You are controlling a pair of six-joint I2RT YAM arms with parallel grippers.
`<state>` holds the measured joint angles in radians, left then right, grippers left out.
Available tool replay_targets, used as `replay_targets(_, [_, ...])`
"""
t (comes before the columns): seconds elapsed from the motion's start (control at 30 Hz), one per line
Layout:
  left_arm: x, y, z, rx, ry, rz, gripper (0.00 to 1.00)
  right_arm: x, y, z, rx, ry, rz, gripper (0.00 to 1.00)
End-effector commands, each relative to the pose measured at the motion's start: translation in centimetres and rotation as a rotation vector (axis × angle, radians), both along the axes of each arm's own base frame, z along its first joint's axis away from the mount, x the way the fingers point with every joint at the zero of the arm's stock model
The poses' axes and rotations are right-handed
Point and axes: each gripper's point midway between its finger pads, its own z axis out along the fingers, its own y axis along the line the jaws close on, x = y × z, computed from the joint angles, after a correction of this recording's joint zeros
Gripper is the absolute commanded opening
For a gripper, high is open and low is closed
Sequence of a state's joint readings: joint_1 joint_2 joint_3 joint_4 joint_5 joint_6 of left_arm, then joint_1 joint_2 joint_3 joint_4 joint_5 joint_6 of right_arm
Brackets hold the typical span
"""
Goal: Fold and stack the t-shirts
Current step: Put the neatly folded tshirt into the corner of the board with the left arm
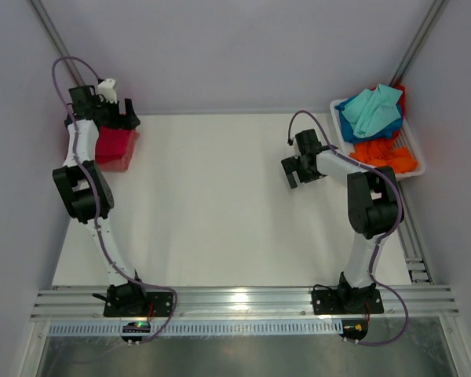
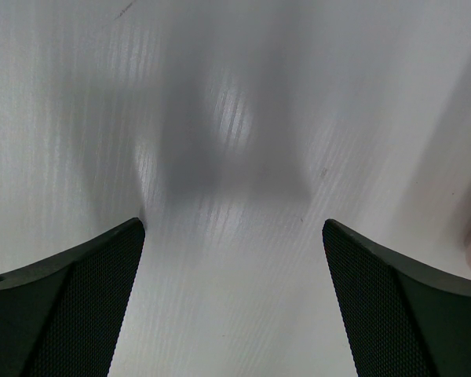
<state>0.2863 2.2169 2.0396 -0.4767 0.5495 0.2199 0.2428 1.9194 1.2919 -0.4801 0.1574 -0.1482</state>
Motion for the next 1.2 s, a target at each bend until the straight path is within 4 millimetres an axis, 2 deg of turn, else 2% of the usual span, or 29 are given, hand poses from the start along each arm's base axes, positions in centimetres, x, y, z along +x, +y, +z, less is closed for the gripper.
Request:
replay_targets(0.0, [0.8, -3.2, 1.0, -0.105, -0.034, -0.119, 0.99, -0.5, 0.1, 0.2, 0.002, 0.004, 0.006, 0.99])
replay_targets(0.13, [1.6, -4.0, 0.7, -0.168, -0.024, -0.129, 0.99, -0.5, 0.3, 0.4, 0.01, 0.002, 0.01, 0.99])
replay_targets(0.23, [1.5, -4.3, 0.5, -0.191, 0.004, -0.069, 0.99, 0.0, 0.4, 1.1, 0.018, -0.028, 0.005, 0.99])
replay_targets(0.27, [1.3, -4.1, 0.3, -0.167, 0.016, -0.038, 0.99, 0.3, 0.3, 1.5, 0.017, -0.041, -0.002, 0.99])
replay_targets(0.33, [0.8, -5.3, 0.2, -0.104, 0.017, -0.053, 0.99, 0.5, 0.4, 1.8, 0.022, -0.05, -0.011, 0.99])
replay_targets(0.37, [0.1, -5.2, -0.1, -0.06, 0.028, -0.023, 0.99, 0.5, 0.4, 2.0, 0.025, -0.052, -0.013, 0.99])
replay_targets(0.4, [0.2, -6.1, 0.1, -0.036, 0.009, -0.034, 0.99, 0.5, 0.5, 2.0, 0.027, -0.054, -0.012, 0.99])
replay_targets(0.47, [0.0, -6.8, 0.0, 0.008, -0.004, -0.049, 0.99, 0.4, 0.5, 2.3, 0.03, -0.059, -0.009, 0.99])
replay_targets(0.57, [0.5, -7.1, -0.5, 0.01, 0.006, -0.066, 0.99, 0.2, 0.4, 2.3, 0.028, -0.062, -0.006, 0.99])
replay_targets(0.77, [3.0, -7.2, -2.0, -0.024, 0.013, -0.064, 0.99, 0.2, 0.2, 2.5, 0.021, -0.071, -0.006, 0.99])
replay_targets(0.8, [3.3, -7.2, -2.8, -0.027, 0.02, -0.061, 0.99, 0.1, 0.1, 2.4, 0.018, -0.07, -0.009, 0.99])
replay_targets(0.87, [4.1, -7.0, -2.5, -0.031, -0.009, -0.052, 0.99, 0.1, 0.1, 2.3, 0.014, -0.068, -0.007, 0.99])
replay_targets(1.03, [5.0, -6.9, -4.0, -0.035, -0.007, -0.049, 0.99, 0.1, 0.1, 2.2, 0.013, -0.066, -0.007, 0.99])
replay_targets(1.17, [4.9, -7.8, -5.2, -0.07, 0.007, -0.093, 0.99, 0.1, 0.0, 2.0, 0.009, -0.062, -0.007, 0.99])
